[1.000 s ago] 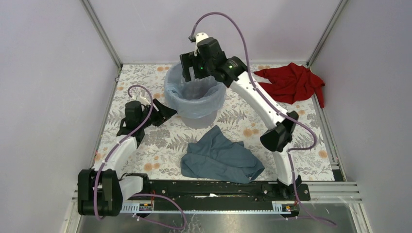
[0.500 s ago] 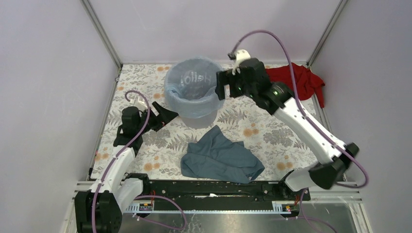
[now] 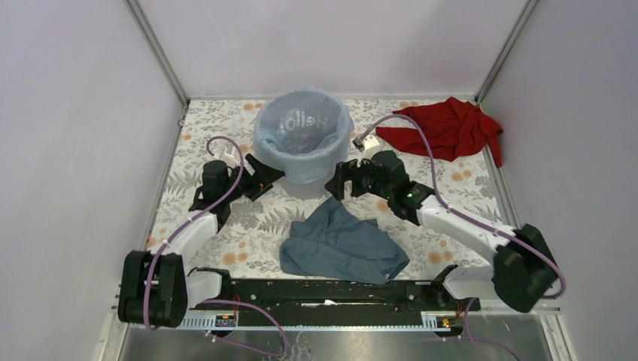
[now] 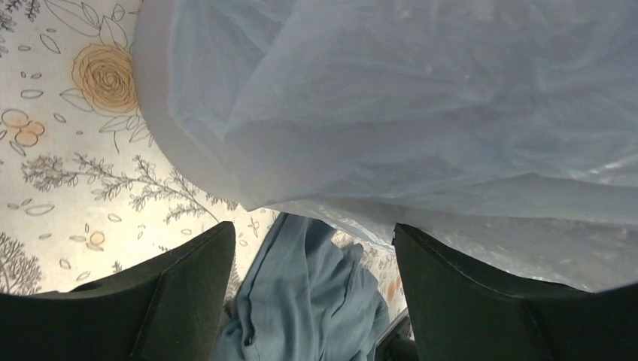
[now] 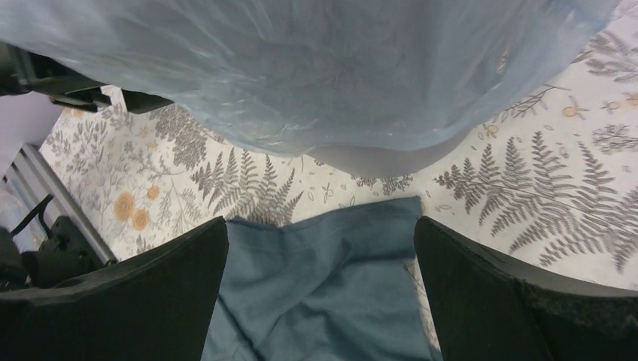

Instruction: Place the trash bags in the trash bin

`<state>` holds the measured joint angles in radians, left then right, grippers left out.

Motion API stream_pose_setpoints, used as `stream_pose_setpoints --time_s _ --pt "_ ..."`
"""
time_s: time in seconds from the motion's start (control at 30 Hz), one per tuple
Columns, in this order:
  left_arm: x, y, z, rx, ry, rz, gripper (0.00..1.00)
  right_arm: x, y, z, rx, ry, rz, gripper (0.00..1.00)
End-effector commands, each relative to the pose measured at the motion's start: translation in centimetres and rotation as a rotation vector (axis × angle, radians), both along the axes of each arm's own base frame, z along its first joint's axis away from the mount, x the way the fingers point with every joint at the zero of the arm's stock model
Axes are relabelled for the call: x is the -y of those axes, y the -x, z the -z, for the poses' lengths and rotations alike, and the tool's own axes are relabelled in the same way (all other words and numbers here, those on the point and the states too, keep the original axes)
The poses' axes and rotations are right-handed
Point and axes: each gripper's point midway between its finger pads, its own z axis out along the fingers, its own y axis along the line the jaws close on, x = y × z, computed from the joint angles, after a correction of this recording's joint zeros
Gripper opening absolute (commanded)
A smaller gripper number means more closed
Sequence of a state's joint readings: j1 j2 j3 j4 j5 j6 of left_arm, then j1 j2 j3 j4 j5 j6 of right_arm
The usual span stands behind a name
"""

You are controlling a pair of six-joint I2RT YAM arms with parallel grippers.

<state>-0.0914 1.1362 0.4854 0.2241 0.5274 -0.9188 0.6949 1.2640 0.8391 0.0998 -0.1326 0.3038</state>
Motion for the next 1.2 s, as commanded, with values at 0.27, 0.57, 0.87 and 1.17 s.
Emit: stream_pose_setpoints --time_s 0.27,0.57,0.87,1.17 --pt "2.0 -10.1 -2.9 0.132 0.025 -0.043 0.78 -4.2 -11.7 1.5 0.148 -0.185 0.255 1.00" --pt "0.5 -12.0 -2.3 0.094 -0.011 -0.144 0.87 -5.6 -19.7 3.5 0.212 -0.149 0.144 1.00" --pt "-0.7 -4.2 -4.3 0.119 -0.076 -0.096 0.99 -7.0 -24.8 4.8 0.170 -0.113 0.242 1.00" --pt "0.4 0.8 -10.9 0.285 -0.103 -0.006 0.99 -2.9 -16.0 1.7 -0.029 -0.096 0.239 1.00"
